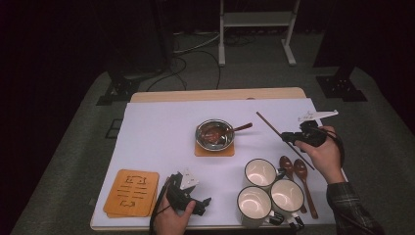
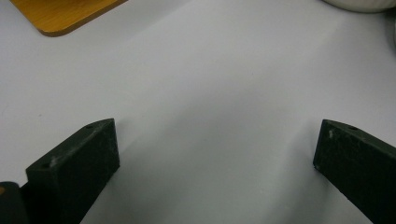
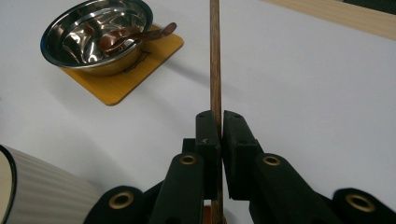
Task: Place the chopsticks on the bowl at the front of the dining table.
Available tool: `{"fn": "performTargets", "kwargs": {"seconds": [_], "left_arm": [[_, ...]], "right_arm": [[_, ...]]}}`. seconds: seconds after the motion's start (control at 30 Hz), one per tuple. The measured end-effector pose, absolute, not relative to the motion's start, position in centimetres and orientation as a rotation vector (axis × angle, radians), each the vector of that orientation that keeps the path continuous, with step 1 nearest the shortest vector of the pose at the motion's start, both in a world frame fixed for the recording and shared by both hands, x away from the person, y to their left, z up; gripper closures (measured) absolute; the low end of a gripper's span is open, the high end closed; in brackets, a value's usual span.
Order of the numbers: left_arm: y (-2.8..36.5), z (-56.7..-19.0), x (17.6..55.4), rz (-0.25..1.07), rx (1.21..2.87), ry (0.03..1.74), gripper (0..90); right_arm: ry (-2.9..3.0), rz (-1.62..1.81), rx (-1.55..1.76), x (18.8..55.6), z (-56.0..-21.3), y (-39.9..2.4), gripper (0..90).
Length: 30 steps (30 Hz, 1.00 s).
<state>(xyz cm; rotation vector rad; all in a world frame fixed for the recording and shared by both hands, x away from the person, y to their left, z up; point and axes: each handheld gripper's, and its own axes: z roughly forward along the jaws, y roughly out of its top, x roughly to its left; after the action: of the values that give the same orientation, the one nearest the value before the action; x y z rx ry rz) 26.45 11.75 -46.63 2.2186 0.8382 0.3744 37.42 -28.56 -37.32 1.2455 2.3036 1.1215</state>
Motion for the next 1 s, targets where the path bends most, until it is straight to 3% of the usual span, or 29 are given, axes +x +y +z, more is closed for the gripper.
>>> {"fn": "performTargets", "kwargs": {"seconds": [1.0], "left_arm": [[11.8, -46.6, 26.5, 0.374, 2.222, 0.836, 0.0]], "right_arm": [[2.351, 1.128, 1.187, 38.3, -36.5, -25.5, 84.8]]}}
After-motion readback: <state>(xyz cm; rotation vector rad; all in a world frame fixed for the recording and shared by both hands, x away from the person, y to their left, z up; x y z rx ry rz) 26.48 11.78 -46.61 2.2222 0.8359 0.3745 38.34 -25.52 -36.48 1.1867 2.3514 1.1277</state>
